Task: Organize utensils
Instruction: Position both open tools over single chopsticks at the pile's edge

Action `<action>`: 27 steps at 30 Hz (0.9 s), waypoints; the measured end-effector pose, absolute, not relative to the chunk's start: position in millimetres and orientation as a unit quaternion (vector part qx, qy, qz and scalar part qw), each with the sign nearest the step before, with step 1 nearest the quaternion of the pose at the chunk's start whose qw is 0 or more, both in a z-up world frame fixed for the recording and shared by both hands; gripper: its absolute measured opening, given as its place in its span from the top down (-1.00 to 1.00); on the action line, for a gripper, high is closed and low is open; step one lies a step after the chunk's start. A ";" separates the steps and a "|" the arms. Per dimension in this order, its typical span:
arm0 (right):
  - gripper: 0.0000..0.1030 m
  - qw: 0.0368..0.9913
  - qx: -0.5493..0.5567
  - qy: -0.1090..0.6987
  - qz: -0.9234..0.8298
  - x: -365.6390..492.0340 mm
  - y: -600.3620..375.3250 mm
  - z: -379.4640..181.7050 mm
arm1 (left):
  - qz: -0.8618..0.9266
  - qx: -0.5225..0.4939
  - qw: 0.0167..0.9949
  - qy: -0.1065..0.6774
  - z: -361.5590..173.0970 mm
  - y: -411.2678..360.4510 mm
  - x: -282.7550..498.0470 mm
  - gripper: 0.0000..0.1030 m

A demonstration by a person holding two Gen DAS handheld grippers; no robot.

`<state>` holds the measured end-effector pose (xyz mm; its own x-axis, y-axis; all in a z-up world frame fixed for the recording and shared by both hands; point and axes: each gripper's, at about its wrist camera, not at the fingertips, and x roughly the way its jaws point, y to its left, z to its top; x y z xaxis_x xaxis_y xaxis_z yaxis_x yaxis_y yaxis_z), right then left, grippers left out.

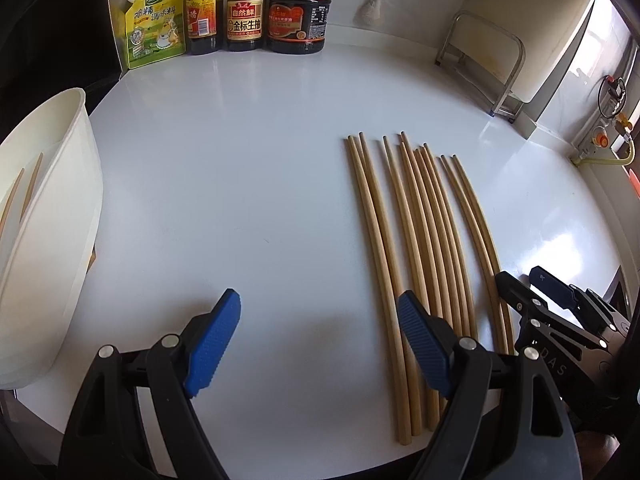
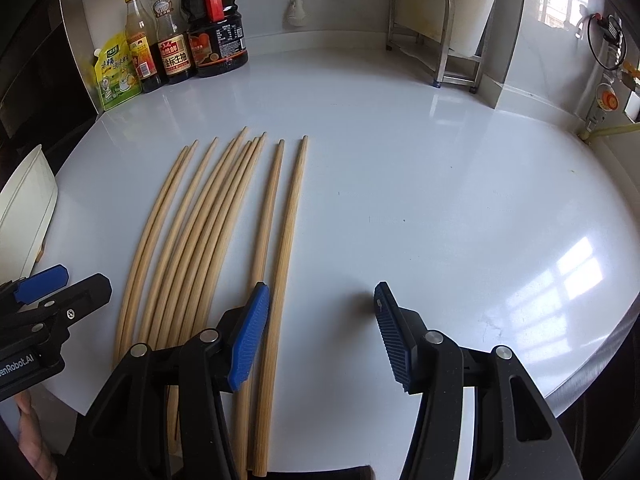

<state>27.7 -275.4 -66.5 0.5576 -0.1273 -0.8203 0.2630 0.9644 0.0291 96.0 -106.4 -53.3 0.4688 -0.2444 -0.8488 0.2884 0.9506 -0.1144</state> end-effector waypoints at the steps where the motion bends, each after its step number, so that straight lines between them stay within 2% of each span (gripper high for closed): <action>1: -0.02 0.880 0.076 0.457 -0.111 27.4 -275.8 -66.3 | -0.155 0.025 0.857 0.491 -53.6 -107.6 95.9 -0.54; 27: -0.02 0.882 0.071 0.452 -0.112 26.0 -280.7 -66.8 | -0.116 0.066 0.861 0.491 -67.7 -118.9 104.7 -0.56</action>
